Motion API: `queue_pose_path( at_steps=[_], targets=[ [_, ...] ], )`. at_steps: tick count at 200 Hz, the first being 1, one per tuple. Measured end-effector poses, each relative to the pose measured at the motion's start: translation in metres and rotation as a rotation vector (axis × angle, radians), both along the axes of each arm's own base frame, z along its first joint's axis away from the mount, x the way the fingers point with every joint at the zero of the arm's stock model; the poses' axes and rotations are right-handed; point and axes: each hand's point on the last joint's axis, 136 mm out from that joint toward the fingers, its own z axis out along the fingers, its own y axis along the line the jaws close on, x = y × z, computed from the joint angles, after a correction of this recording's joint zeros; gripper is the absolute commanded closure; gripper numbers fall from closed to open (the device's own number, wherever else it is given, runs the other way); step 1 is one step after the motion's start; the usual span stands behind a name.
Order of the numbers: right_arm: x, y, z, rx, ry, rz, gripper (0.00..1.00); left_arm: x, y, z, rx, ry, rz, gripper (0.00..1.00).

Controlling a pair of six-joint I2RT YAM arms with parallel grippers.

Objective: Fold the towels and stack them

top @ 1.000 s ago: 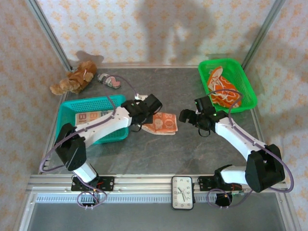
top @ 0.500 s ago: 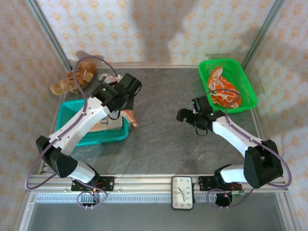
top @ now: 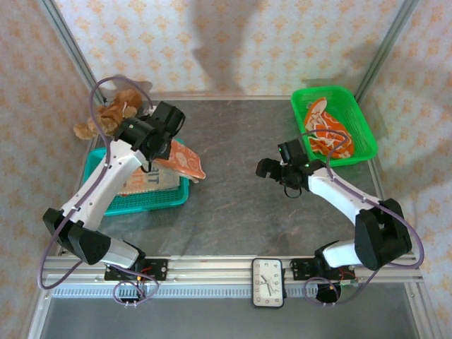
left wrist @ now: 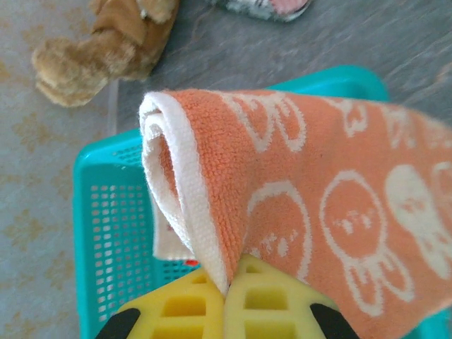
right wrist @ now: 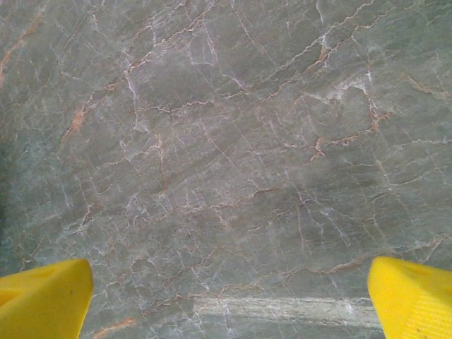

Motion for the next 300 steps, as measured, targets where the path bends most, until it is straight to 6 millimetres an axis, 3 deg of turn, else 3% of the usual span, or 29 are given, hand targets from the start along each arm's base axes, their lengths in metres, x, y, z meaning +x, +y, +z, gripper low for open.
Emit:
queue_pose_path(
  at_steps=[61, 148, 300],
  targets=[
    [0.003, 0.002, 0.000, 0.004, 0.004, 0.004, 0.01, -0.011, 0.044, -0.064, 0.085, 0.123, 0.086, 1.00],
    [0.007, 0.004, -0.004, -0.002, 0.018, 0.004, 0.01, 0.007, 0.076, -0.090, 0.233, 0.160, 0.184, 1.00],
    [0.011, 0.007, -0.011, -0.008, 0.036, 0.009, 0.01, 0.005, 0.090, -0.082, 0.346, 0.157, 0.221, 1.00]
  ],
)
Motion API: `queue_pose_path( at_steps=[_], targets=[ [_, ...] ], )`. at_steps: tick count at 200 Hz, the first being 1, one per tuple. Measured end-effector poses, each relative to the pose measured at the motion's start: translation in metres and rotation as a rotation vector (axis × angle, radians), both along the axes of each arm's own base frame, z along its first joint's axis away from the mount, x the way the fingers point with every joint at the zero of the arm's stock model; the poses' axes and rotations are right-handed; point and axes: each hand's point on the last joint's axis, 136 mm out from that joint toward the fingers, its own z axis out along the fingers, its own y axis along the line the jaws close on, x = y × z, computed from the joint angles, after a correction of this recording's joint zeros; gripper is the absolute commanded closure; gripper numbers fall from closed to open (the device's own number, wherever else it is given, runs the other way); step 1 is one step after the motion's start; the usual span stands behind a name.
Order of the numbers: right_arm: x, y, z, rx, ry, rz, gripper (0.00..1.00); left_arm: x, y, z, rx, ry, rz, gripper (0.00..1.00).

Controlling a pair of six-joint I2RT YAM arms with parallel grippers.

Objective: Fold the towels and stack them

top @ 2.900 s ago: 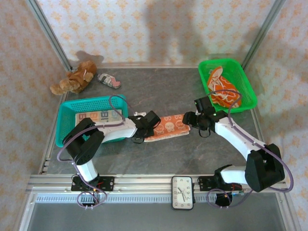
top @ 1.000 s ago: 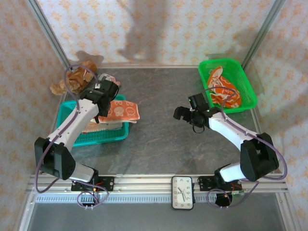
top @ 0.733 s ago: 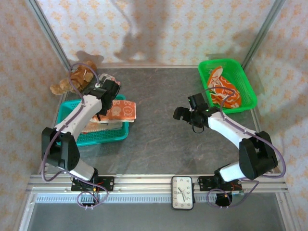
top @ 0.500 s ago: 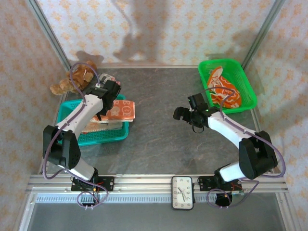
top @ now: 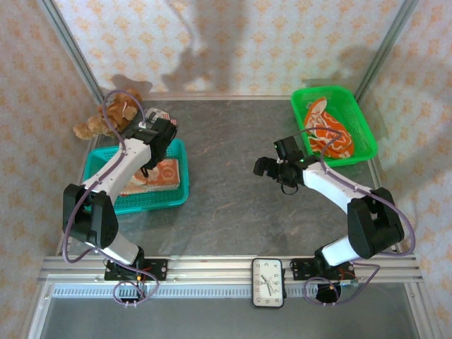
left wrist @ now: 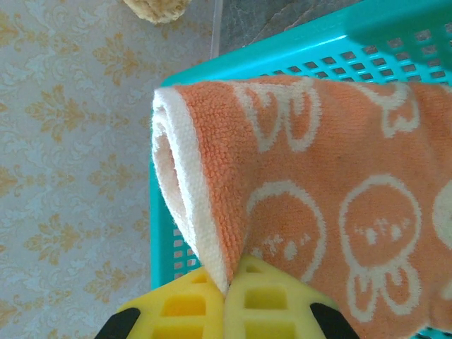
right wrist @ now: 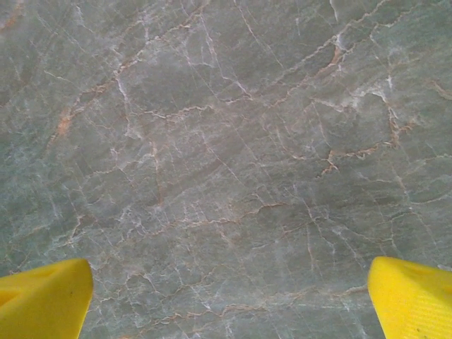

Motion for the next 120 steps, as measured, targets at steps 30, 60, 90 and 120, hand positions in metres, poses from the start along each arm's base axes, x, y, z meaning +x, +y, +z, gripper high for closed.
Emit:
queue_pose_path(
  at_steps=[30, 60, 90, 120],
  targets=[
    [0.001, 0.000, 0.001, 0.002, -0.004, 0.000, 0.01, 0.001, 0.000, 0.003, -0.003, -0.010, 0.005, 1.00],
    [0.001, 0.001, 0.001, 0.002, -0.004, 0.000, 0.01, 0.001, 0.000, 0.003, -0.005, -0.015, 0.008, 0.97],
    [0.001, 0.001, 0.001, 0.003, -0.004, 0.000, 0.01, 0.002, 0.000, -0.001, 0.004, 0.002, 0.010, 0.66],
    [0.001, 0.001, 0.001, 0.005, -0.003, 0.001, 0.01, 0.004, 0.001, -0.008, 0.022, 0.033, 0.020, 0.43]
  ],
)
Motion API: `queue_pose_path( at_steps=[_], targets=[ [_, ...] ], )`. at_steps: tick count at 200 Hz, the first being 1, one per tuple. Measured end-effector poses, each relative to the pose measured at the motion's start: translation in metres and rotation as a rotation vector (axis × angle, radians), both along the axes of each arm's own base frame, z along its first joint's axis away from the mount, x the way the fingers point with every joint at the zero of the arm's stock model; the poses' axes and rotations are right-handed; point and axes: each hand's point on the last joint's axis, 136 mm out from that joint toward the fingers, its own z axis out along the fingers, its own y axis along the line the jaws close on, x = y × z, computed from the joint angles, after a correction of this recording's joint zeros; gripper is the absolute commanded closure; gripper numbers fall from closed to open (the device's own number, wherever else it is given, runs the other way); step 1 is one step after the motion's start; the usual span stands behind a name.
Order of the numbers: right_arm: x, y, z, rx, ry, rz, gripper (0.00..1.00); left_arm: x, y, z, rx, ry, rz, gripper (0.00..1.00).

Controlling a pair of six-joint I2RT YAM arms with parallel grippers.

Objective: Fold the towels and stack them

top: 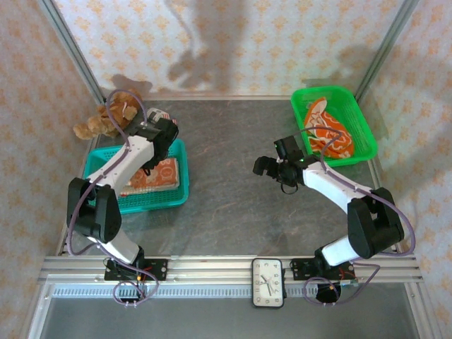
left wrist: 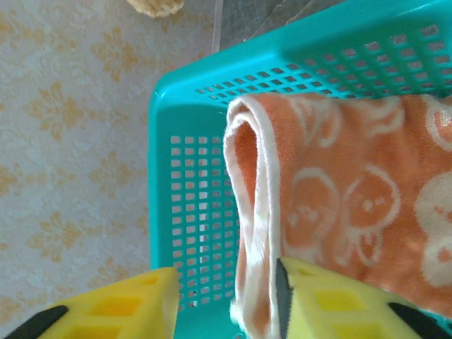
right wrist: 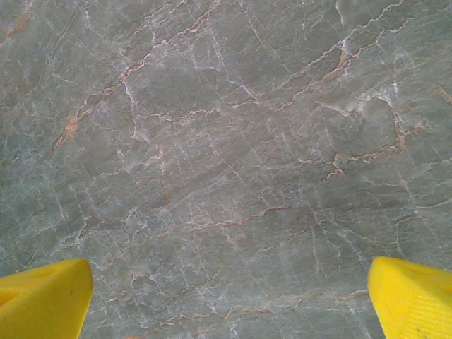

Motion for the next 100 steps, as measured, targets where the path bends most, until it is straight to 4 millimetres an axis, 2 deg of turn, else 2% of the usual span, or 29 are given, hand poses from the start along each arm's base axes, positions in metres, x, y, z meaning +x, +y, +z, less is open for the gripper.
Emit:
queue_pose_path(
  at_steps=[70, 100],
  targets=[
    [0.001, -0.001, 0.001, -0.005, -0.003, -0.004, 0.01, 0.008, -0.004, 0.010, -0.027, -0.026, 0.009, 0.31],
    [0.017, -0.006, 0.023, -0.041, -0.058, -0.040, 0.01, 0.012, -0.019, 0.008, -0.148, -0.051, 0.005, 0.23]
  ],
)
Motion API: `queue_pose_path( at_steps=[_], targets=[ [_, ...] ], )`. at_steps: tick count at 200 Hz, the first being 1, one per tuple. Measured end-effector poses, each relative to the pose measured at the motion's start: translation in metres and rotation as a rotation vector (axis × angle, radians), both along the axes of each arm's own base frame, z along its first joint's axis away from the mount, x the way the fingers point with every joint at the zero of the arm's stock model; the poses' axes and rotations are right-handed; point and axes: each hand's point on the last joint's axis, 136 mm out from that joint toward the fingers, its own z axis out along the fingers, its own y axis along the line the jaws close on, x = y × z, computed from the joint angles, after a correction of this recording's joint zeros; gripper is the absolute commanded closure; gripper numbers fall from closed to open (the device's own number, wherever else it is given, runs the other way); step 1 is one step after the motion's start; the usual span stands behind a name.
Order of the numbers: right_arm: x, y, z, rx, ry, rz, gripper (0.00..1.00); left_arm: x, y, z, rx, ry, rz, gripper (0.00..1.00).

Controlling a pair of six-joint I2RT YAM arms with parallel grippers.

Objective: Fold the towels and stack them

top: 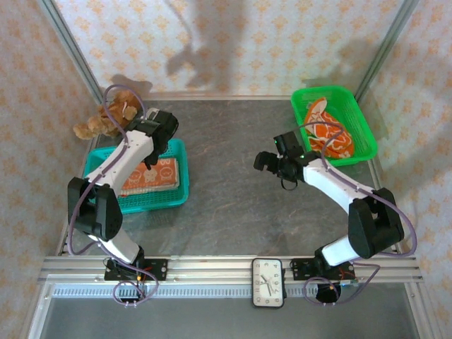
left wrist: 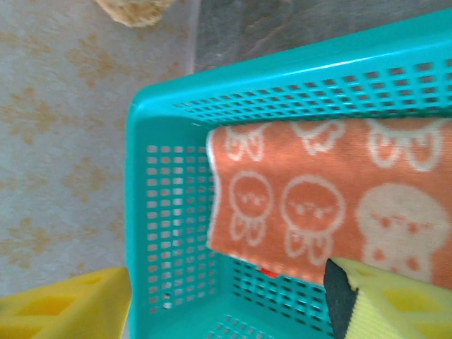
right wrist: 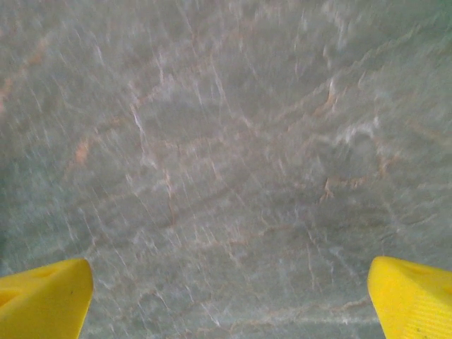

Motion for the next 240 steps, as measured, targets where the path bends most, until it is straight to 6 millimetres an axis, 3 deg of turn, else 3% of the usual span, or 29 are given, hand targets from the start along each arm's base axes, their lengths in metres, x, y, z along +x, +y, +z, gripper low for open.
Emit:
queue_pose_path(
  at_steps=[24, 39, 43, 58, 80, 110, 144, 175, 202, 216, 224, 240],
  targets=[
    [0.023, -0.007, 0.035, -0.038, -0.091, -0.052, 0.01, -0.002, -0.018, 0.005, -0.155, -0.061, -0.014, 0.12],
    [0.037, -0.016, 0.056, -0.063, -0.144, -0.096, 0.00, -0.003, -0.032, 0.019, -0.267, -0.148, -0.037, 0.07],
    [0.041, -0.019, 0.061, -0.071, -0.156, -0.111, 0.01, -0.003, -0.035, 0.022, -0.294, -0.170, -0.041, 0.01],
    [0.058, -0.038, 0.075, -0.096, -0.183, -0.182, 0.01, -0.006, -0.045, 0.037, -0.383, -0.248, -0.060, 0.00],
    [0.081, -0.075, 0.082, -0.141, -0.185, -0.303, 0.00, -0.010, -0.058, 0.049, -0.481, -0.318, -0.090, 0.00],
    [0.108, -0.127, 0.081, -0.214, -0.164, -0.456, 0.07, -0.011, -0.068, 0.043, -0.553, -0.325, -0.100, 0.00],
    [0.131, -0.181, 0.061, -0.251, -0.103, -0.610, 0.15, -0.012, -0.073, 0.039, -0.580, -0.310, -0.103, 0.00],
    [0.145, -0.222, 0.024, -0.260, -0.005, -0.711, 0.20, -0.012, -0.076, 0.038, -0.598, -0.309, -0.102, 0.00],
    [0.154, -0.231, -0.016, -0.256, 0.086, -0.741, 0.21, -0.015, -0.075, 0.038, -0.602, -0.316, -0.093, 0.00],
    [0.151, -0.228, -0.037, -0.249, 0.139, -0.736, 0.27, -0.017, -0.075, 0.040, -0.603, -0.323, -0.095, 0.00],
    [0.150, -0.226, -0.048, -0.243, 0.164, -0.734, 0.35, -0.018, -0.074, 0.041, -0.603, -0.327, -0.096, 0.00],
    [0.149, -0.222, -0.065, -0.237, 0.211, -0.716, 0.71, -0.020, -0.073, 0.043, -0.599, -0.334, -0.095, 0.00]
  ],
)
